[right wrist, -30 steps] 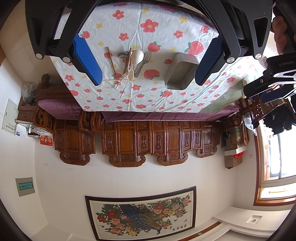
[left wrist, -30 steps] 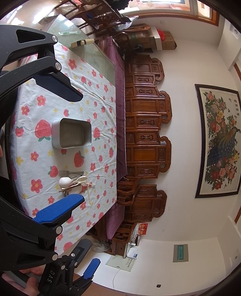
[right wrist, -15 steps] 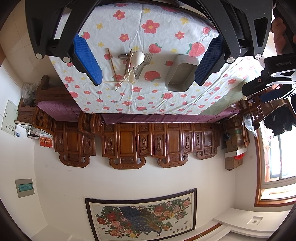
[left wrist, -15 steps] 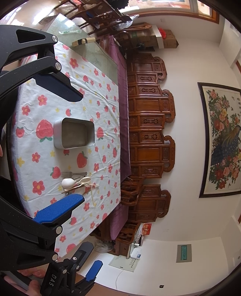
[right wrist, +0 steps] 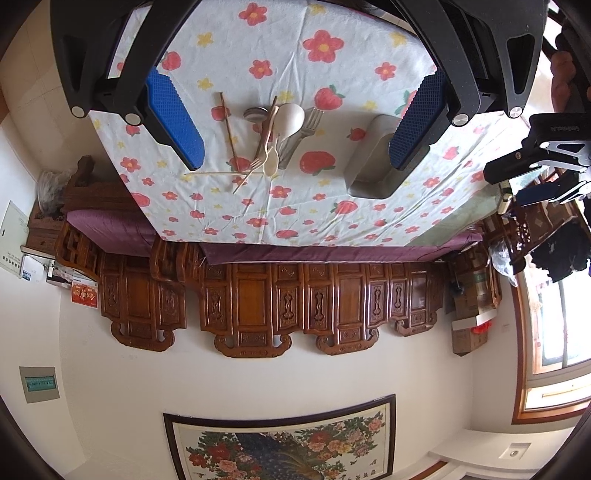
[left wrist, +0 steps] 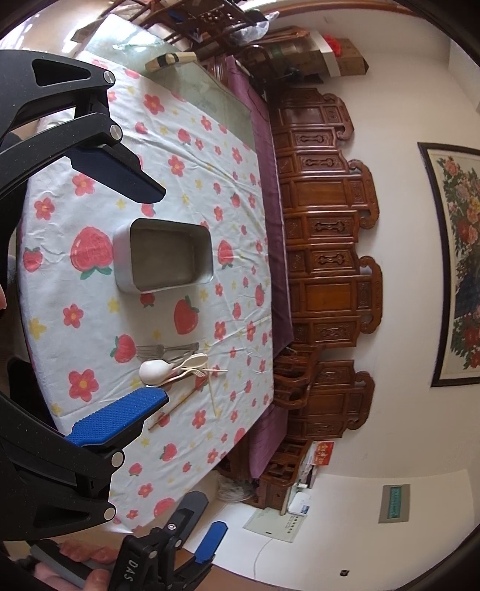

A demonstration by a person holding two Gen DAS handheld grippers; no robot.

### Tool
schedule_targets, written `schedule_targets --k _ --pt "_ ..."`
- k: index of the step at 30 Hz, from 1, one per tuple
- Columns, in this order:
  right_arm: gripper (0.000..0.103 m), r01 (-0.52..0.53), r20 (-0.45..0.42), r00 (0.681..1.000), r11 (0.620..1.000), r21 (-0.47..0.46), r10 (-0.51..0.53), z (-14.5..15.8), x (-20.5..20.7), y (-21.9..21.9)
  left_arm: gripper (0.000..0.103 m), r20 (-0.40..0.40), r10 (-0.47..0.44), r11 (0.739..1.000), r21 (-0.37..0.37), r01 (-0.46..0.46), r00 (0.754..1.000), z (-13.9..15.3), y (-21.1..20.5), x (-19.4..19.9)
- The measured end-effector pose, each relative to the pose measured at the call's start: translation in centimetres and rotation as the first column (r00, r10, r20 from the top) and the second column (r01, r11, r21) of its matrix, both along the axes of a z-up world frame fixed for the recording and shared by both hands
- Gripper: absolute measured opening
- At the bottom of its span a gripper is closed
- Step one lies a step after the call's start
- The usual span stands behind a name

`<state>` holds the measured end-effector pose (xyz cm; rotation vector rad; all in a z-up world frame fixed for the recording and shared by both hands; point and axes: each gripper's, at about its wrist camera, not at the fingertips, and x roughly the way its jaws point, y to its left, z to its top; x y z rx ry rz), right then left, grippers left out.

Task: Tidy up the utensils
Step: 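Reach into the utensil pile and grasp a wooden chopstick with the right tool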

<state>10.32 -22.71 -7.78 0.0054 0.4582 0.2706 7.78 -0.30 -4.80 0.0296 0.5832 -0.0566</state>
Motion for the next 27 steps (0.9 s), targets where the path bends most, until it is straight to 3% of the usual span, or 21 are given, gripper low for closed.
schedule_targets --k 6,16,27 --pt "0.094 -0.033 -0.073 0.997 0.999 -0.005 0.033 -2.2 3.7 -1.0 0.097 -0.074 -0.029 1.000 0.009 0.030 0.997 -2.0 -0.7 2.7" --pt "0.079 -0.054 -0.183 0.983 0.994 -0.093 0.036 -7.1 9.3 -1.9 0.097 -0.187 -0.111 0.992 0.031 0.118 0.976 -5.8 -2.5 6.4" --pt "0.049 -0.111 -0.363 0.929 0.990 -0.087 0.073 -14.5 16.1 -3.3 0.097 -0.273 -0.129 0.984 0.087 0.158 0.953 -9.5 -4.3 10.2"
